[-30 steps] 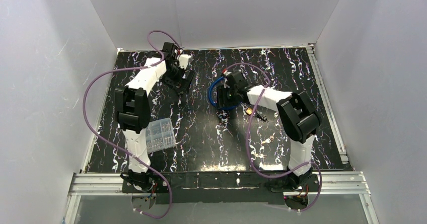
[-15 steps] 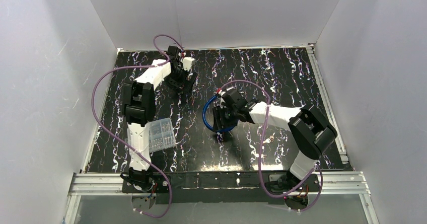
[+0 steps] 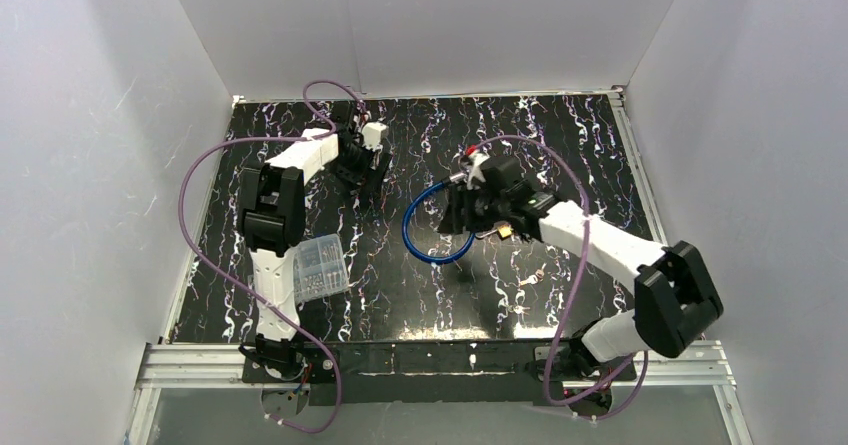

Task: Unlock with the key
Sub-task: Move the lock to the center of the board, then adjust the lock at the center of the board.

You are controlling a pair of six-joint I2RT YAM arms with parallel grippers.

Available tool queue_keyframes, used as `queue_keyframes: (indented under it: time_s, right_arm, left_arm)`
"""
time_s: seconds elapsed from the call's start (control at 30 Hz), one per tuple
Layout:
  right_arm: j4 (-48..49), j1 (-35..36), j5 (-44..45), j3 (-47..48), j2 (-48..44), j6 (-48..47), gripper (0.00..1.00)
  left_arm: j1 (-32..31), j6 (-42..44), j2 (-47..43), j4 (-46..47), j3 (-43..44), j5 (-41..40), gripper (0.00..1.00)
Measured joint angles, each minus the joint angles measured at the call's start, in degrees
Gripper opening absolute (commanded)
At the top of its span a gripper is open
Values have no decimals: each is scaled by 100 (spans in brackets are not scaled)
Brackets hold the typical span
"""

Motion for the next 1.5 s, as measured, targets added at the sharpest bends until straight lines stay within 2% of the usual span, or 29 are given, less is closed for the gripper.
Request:
queue_keyframes:
  time_s: [0.27, 0.57, 0.7, 0.83, 0.9, 1.03, 1.33, 1.5]
  right_arm:
    - [-210, -1260, 102, -480, -643, 336, 47]
    - [-572, -1419, 469, -1275, -977, 570, 37]
    - [-569, -1511, 559, -1411, -891, 622, 39]
    - [-486, -1577, 590, -1411, -634, 627, 39]
    - [-467, -1598, 603, -1400, -466, 625, 39]
    - [-443, -1650, 637, -1229, 4, 621, 39]
    - [-202, -1897, 858, -584, 845, 566, 39]
    - [-83, -2004, 982, -426, 1066, 566, 41]
  left_arm:
    - [-98, 5, -298, 328, -518, -4, 90]
    - [-687, -76, -1045, 335, -1547, 119, 90]
    - [-939, -304, -1747, 274, -2426, 289, 91]
    - [-1055, -562, -2215, -14, -2785, 615, 95]
    - [-1045, -651, -2349, -112, -2769, 743, 98]
    - [-1035, -721, -2605, -601, -2373, 882, 98]
    - [-999, -586, -2981, -1893, -363, 1469, 98]
    - [-997, -337, -3313, -2452, -233, 1545, 98]
